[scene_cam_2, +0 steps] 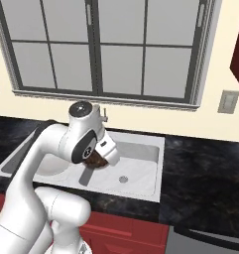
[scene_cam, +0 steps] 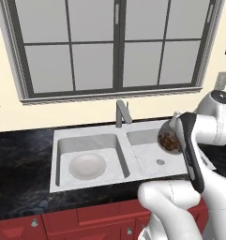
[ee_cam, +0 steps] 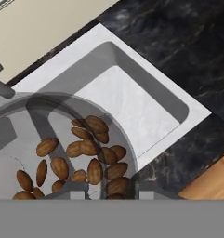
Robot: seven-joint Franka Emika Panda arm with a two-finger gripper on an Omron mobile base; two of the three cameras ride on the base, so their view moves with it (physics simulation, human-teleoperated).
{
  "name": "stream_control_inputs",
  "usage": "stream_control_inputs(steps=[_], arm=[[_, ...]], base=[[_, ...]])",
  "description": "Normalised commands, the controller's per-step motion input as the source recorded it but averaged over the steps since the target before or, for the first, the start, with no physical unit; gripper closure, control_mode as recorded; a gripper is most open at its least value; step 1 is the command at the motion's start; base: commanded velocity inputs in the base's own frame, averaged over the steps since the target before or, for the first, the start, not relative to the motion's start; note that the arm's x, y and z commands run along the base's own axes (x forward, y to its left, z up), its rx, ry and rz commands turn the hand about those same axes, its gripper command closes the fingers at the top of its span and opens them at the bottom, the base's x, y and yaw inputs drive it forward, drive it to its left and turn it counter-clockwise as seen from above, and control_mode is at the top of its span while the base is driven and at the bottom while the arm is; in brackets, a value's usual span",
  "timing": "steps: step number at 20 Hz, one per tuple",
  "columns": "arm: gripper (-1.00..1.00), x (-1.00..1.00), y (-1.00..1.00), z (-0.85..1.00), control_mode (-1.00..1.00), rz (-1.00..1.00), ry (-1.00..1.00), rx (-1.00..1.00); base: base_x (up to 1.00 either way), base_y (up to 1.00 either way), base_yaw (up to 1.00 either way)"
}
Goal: Pick the cup and jar and place them in the sink. Then turn on the water.
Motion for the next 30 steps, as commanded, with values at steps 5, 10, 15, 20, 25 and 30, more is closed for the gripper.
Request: stream_control_inputs(steps=[5, 10, 15, 20, 25, 30], arm=[[1.0, 0.27, 0.0, -0.26, -1.0, -0.04, 0.0, 0.14], [1.0, 0.17, 0.0, -0.16, -1.0, -0.01, -0.02, 0.04], [1.0, 0.15, 0.0, -0.2, -1.0, 0.0, -0.03, 0.0], [1.0, 0.22, 0.0, -0.28, -1.0, 0.0, 0.0, 0.0], [1.0, 0.3, 0.0, -0.24, -1.0, 0.0, 0.0, 0.0], [1.0, 0.34, 0.0, -0.23, -1.0, 0.0, 0.0, 0.0]], base=[[0.0, 0.0, 0.0], [0.0, 0.0, 0.0], [0.0, 0.0, 0.0], [0.0, 0.0, 0.0], [0.0, 0.0, 0.0], [0.0, 0.0, 0.0]])
